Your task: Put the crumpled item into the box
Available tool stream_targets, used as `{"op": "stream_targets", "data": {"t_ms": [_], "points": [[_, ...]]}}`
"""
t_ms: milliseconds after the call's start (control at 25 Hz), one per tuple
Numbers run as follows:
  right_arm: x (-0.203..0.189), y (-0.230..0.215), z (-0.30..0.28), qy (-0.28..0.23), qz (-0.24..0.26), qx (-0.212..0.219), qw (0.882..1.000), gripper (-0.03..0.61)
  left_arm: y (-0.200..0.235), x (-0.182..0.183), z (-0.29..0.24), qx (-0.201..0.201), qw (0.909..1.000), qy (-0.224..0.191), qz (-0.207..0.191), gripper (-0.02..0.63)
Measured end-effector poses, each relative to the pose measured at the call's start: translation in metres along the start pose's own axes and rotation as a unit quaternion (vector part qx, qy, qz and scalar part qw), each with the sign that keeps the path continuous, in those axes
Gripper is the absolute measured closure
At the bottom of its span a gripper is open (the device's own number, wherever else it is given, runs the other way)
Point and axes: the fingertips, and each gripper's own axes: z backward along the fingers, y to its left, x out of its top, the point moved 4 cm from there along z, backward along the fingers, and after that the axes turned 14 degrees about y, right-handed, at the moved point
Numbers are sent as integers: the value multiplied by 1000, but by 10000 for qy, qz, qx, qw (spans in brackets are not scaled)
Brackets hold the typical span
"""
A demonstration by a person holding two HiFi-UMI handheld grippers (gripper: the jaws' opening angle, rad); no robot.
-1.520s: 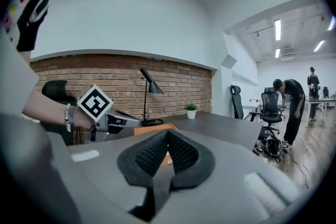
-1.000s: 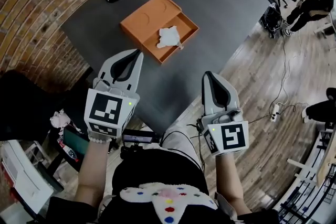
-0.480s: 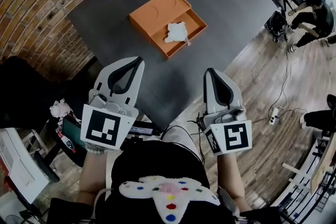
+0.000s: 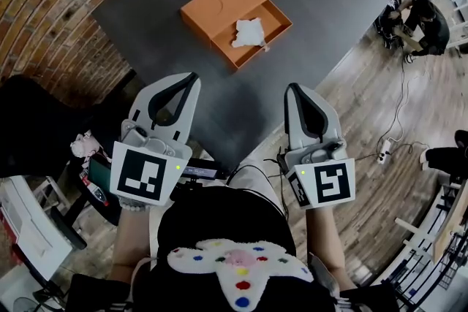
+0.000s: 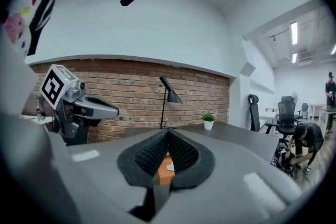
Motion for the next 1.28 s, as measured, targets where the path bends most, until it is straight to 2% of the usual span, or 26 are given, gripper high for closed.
{"op": "stream_targets", "data": {"t_ms": [1280], "points": [[-3, -2, -4, 72, 117, -118, 9998, 569, -1, -6, -10, -145, 9999, 33, -63, 607]]}}
